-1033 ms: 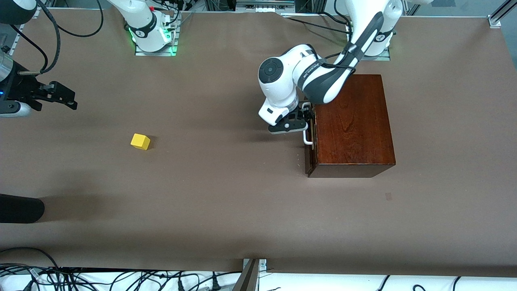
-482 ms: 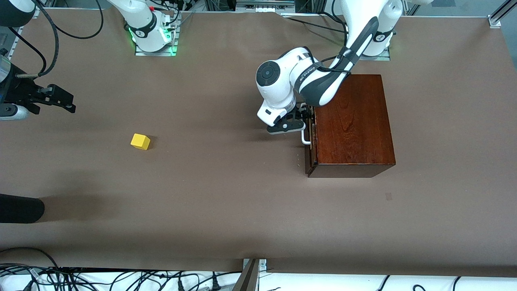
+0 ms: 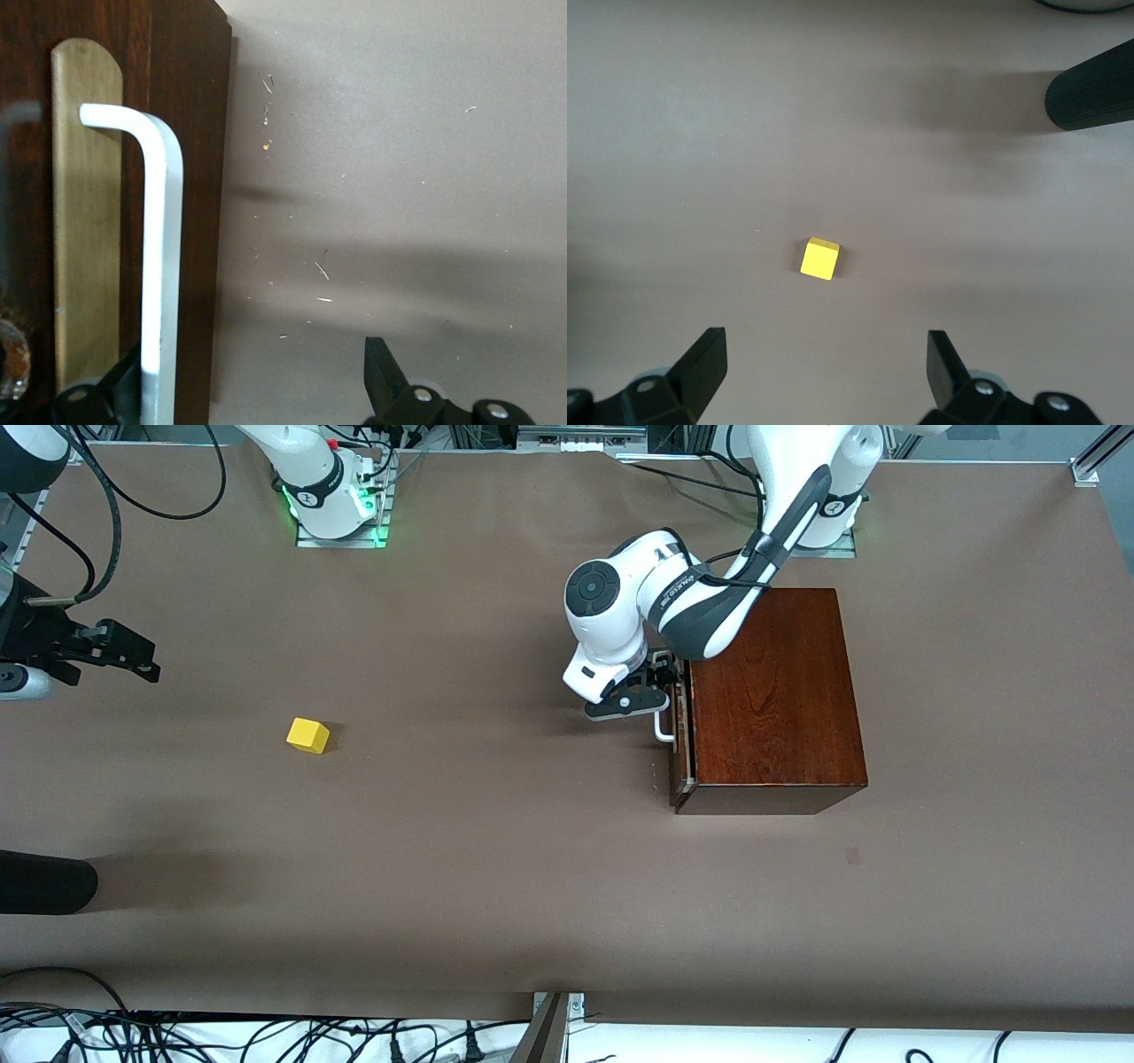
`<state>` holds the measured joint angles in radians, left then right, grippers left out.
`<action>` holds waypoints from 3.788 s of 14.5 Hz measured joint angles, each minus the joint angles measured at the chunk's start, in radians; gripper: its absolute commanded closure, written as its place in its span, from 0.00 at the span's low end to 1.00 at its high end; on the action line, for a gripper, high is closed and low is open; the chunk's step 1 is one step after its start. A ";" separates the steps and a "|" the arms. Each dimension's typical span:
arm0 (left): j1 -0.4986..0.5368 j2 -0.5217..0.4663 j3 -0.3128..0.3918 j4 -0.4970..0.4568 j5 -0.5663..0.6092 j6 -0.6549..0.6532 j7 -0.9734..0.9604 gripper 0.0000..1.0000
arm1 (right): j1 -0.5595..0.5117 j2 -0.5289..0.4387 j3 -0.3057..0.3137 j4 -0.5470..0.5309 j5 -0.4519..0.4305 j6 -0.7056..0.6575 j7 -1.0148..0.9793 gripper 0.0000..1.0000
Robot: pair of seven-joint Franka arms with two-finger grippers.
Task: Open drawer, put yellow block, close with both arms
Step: 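Pull the drawer open with the left gripper while the right gripper moves out, then lower the right gripper onto the yellow cube and close on it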
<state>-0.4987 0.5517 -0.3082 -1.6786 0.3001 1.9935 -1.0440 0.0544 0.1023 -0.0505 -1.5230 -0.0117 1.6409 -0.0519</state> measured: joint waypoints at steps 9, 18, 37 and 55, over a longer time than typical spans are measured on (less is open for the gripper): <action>-0.133 0.064 0.075 0.105 0.000 0.009 -0.045 0.00 | 0.000 0.109 0.000 0.180 0.001 -0.140 -0.001 0.00; -0.218 0.103 0.140 0.172 -0.009 -0.018 -0.051 0.00 | 0.000 0.085 0.000 0.120 0.001 -0.123 -0.001 0.00; -0.279 0.154 0.186 0.271 -0.103 0.006 -0.068 0.00 | 0.001 -0.020 0.009 -0.642 0.001 0.560 0.034 0.00; -0.287 0.156 0.192 0.298 -0.145 -0.043 -0.071 0.00 | 0.071 0.242 0.003 -0.686 0.002 0.828 0.141 0.00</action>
<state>-0.7854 0.7077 -0.1161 -1.3804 0.1549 1.9507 -1.1148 0.1255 0.3444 -0.0475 -2.2092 -0.0095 2.4690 0.0893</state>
